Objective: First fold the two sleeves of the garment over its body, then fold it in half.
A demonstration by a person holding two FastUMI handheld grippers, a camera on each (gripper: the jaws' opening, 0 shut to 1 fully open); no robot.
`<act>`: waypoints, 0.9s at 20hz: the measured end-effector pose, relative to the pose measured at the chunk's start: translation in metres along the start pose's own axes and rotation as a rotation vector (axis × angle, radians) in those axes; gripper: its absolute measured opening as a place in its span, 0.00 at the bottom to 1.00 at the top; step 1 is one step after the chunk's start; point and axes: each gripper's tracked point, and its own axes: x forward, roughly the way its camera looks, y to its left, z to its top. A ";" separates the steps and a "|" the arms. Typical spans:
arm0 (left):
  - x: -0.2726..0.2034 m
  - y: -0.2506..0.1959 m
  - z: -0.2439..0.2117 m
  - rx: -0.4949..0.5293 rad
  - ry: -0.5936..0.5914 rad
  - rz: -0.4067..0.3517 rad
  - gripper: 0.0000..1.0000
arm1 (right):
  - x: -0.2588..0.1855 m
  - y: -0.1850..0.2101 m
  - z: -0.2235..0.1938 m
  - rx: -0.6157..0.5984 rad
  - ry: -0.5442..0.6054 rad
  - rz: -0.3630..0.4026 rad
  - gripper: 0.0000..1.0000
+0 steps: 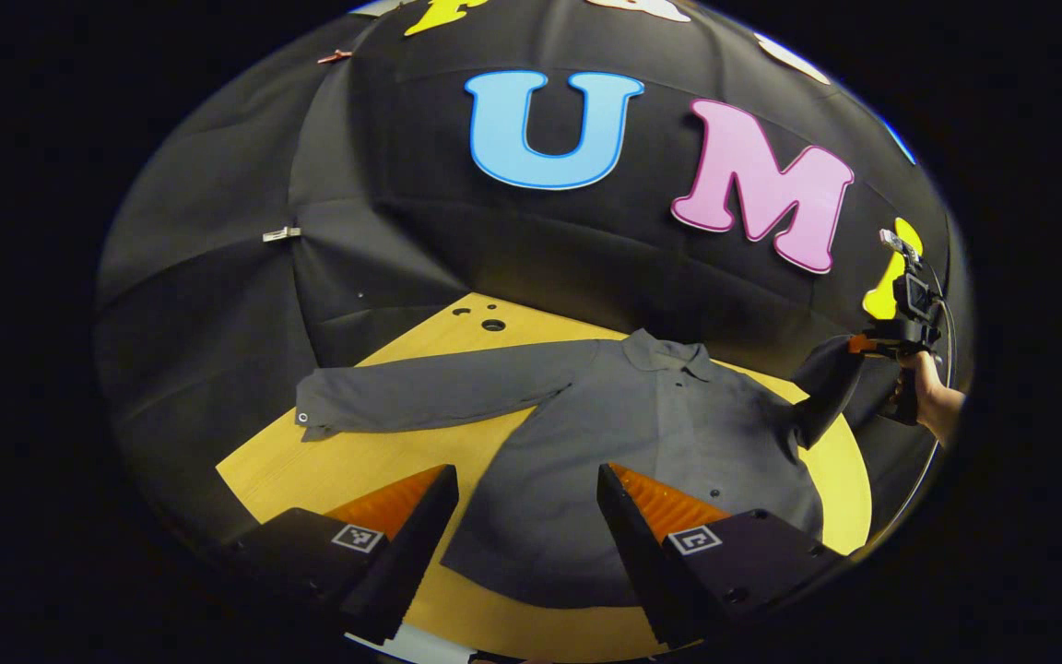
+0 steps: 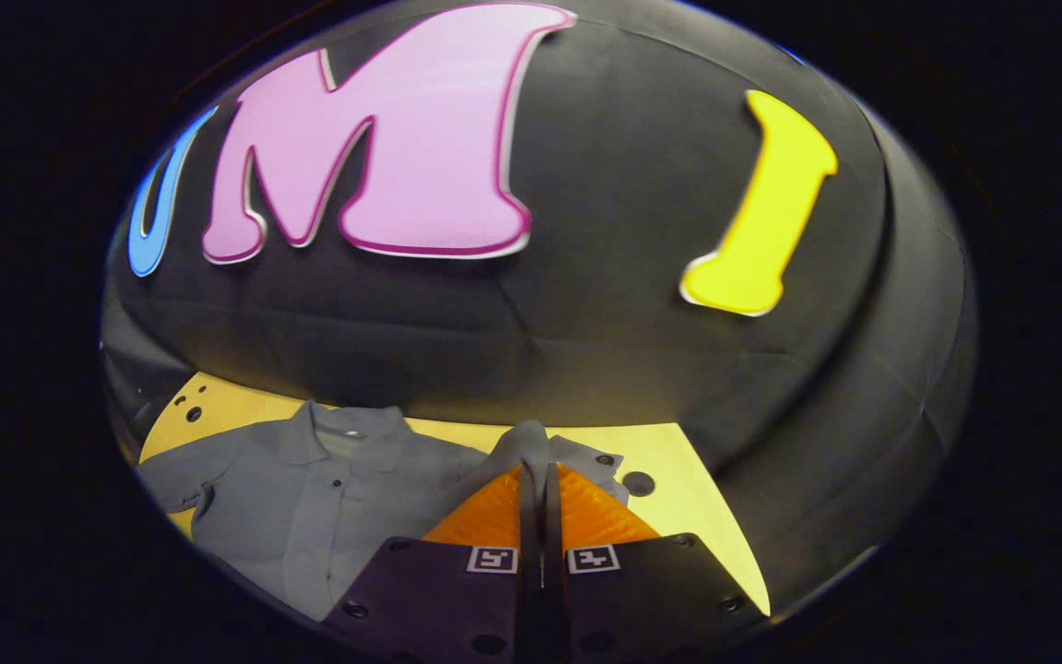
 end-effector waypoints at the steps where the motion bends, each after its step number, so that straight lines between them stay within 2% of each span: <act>1: 0.001 0.009 -0.001 -0.006 0.002 0.010 0.96 | -0.008 0.011 0.010 -0.014 0.000 0.023 0.05; 6: 0.007 0.044 -0.002 -0.041 0.006 0.051 0.96 | -0.055 0.052 0.066 -0.065 -0.029 0.127 0.05; 11: 0.011 0.075 -0.006 -0.070 0.010 0.086 0.96 | -0.063 0.118 0.105 -0.107 -0.058 0.231 0.05; 16: 0.011 0.100 -0.003 -0.107 0.004 0.116 0.96 | -0.064 0.208 0.092 -0.160 -0.044 0.331 0.05; 18: 0.011 0.109 -0.004 -0.076 -0.003 0.136 0.96 | -0.071 0.238 0.076 -0.184 -0.022 0.366 0.05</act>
